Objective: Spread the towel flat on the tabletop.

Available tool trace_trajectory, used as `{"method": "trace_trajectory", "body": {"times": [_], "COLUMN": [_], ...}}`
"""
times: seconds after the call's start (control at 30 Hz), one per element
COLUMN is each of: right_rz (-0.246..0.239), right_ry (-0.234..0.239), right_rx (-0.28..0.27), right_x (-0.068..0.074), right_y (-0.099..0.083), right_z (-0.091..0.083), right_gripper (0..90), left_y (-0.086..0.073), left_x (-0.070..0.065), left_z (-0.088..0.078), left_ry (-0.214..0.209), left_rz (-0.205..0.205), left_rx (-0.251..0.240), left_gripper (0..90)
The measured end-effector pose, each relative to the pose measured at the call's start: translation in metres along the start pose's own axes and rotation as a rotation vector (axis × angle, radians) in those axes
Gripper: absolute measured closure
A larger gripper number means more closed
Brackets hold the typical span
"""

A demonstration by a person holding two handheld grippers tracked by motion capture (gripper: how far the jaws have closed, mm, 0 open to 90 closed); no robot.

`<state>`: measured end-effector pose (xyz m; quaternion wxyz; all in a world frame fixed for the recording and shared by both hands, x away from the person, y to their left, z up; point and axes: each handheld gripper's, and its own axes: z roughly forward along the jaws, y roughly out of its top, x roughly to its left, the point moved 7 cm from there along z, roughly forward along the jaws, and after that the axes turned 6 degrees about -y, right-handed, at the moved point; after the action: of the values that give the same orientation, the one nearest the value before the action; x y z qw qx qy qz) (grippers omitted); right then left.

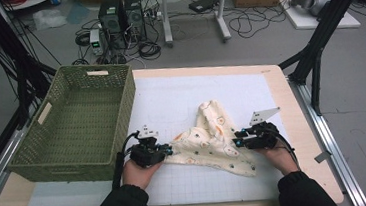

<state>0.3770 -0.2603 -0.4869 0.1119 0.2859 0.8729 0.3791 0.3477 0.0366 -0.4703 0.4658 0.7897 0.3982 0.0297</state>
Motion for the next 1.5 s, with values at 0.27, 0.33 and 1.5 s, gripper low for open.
{"method": "trace_trajectory", "body": {"times": [0.27,0.33,1.5], "right_rz": [-0.027,-0.039,0.007], "right_ry": [0.009,0.006,0.02], "right_rx": [0.018,0.02,-0.007], "right_x": [-0.001,0.0,0.012], "right_y": [-0.002,-0.002,-0.019], "right_z": [0.005,0.004,-0.043], "right_gripper": [88.3,88.7,70.6], "left_y": [0.019,0.02,0.009], "left_x": [0.008,0.009,-0.007], "left_z": [0.023,0.029,-0.001], "left_ry": [0.012,0.019,-0.042], "left_rz": [-0.022,-0.028,0.008], "left_rx": [-0.039,-0.028,0.009], "left_gripper": [61.8,62.5,72.5]}}
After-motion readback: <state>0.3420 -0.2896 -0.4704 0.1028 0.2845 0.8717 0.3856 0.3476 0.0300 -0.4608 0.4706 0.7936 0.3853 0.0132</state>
